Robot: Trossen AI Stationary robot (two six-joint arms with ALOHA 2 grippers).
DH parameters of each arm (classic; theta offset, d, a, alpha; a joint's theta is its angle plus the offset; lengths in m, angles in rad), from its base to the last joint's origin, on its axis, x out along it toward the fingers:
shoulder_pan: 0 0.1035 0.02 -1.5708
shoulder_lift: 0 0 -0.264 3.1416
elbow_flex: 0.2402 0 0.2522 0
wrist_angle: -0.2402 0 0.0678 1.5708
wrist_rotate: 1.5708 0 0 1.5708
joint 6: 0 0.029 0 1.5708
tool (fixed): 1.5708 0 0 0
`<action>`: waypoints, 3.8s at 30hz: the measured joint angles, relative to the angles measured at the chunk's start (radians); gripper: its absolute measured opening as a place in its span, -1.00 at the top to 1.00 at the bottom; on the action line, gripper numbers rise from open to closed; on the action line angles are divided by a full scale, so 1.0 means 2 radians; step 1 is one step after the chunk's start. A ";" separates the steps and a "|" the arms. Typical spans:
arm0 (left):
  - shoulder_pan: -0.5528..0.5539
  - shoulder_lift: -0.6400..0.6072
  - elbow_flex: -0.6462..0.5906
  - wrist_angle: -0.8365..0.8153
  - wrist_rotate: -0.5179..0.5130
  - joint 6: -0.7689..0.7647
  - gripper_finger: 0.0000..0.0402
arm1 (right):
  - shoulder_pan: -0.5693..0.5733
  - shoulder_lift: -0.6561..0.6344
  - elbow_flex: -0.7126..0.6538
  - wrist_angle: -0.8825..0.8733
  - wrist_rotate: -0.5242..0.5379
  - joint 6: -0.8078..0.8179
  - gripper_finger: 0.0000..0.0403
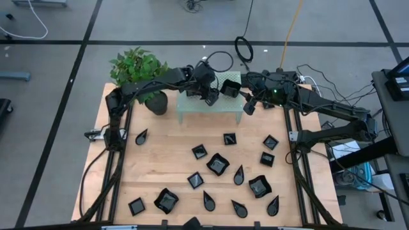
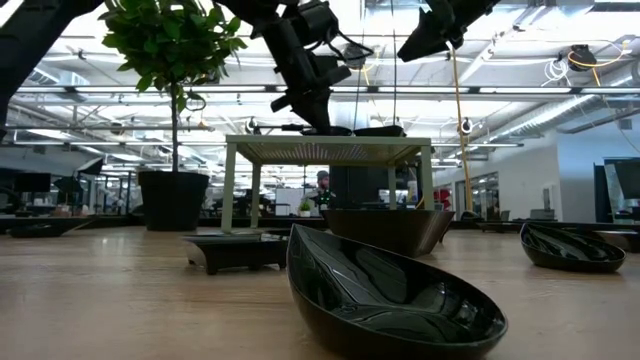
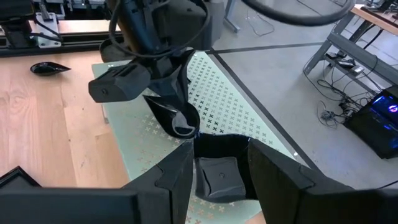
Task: Pick & Place Mini shaped plates
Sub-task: Stack the drop shaped plate on top of the other drop shaped plate on the shelf, then stack the square plate on top of the other square plate on the shelf
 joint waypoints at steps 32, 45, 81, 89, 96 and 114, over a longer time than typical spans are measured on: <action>-0.081 -0.090 0.000 -0.168 -0.008 -0.010 0.09 | 0.000 0.000 0.000 0.000 0.000 0.000 0.30; -0.129 -0.089 -0.016 -0.333 -0.048 -0.148 0.09 | 0.000 0.000 0.000 0.000 0.000 0.000 0.30; -0.248 -0.082 -0.306 0.060 -0.031 -0.395 0.10 | 0.000 0.000 0.000 0.000 0.000 0.000 0.30; -0.235 -0.043 -0.309 0.083 -0.028 -0.363 0.10 | 0.000 0.000 0.000 0.000 0.000 0.000 0.30; -0.232 -0.013 -0.309 0.105 -0.018 -0.342 0.12 | 0.000 0.000 0.000 0.004 0.000 0.000 0.30; -0.230 -0.021 -0.308 0.126 0.028 -0.327 0.98 | 0.000 0.000 0.000 0.007 0.000 0.000 0.30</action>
